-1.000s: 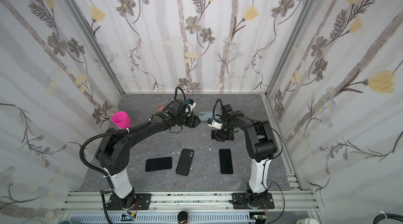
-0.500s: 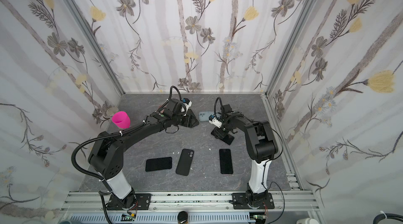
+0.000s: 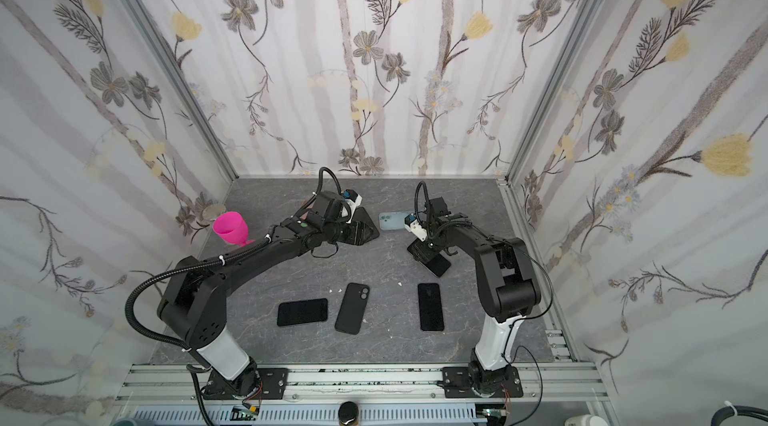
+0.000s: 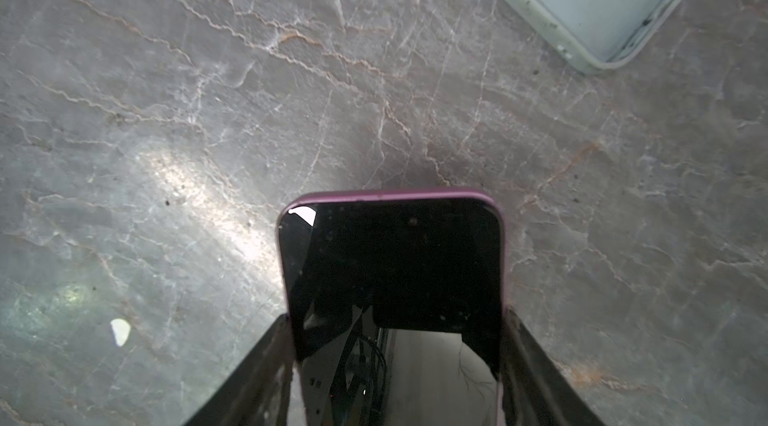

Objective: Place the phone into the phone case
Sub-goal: 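Lift the purple-edged phone with the right gripper while the left gripper grips its edge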

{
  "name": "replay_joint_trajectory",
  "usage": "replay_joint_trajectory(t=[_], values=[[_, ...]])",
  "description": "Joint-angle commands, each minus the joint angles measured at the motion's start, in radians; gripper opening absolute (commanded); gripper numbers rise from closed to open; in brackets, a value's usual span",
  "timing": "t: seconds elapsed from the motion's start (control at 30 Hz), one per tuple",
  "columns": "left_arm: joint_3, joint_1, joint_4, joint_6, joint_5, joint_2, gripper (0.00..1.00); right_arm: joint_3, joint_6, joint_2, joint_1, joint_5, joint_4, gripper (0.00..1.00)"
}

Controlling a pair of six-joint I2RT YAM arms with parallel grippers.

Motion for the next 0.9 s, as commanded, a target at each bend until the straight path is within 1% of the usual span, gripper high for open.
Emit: replay_joint_trajectory(t=[0.0,0.2,0.4,0.53,0.63,0.7,0.77,0.87], values=[[-0.003,-0.001,0.042,-0.035,0.026,-0.01,0.62,-0.007,0.011,-0.034,0.0,-0.001,0.018,0.36],[0.025,-0.003,0.037,-0.057,0.075,0.0,0.62,-0.009,0.021,-0.102,0.005,-0.024,0.018,0.35],[0.041,-0.008,0.053,-0.096,0.162,0.022,0.62,0.007,0.029,-0.196,0.019,-0.058,0.017,0.35],[0.041,-0.013,0.099,-0.146,0.241,0.034,0.62,0.01,0.007,-0.279,0.057,-0.083,0.029,0.35],[0.041,-0.016,0.139,-0.176,0.294,0.033,0.62,0.011,-0.012,-0.315,0.089,-0.098,0.039,0.35],[0.041,-0.018,0.168,-0.182,0.329,0.03,0.62,0.014,-0.018,-0.328,0.105,-0.108,0.042,0.35],[0.03,-0.018,0.191,-0.189,0.342,0.027,0.62,0.016,-0.019,-0.333,0.119,-0.114,0.042,0.35],[0.012,-0.018,0.216,-0.207,0.377,0.032,0.61,0.01,-0.053,-0.34,0.151,-0.12,0.04,0.35]])
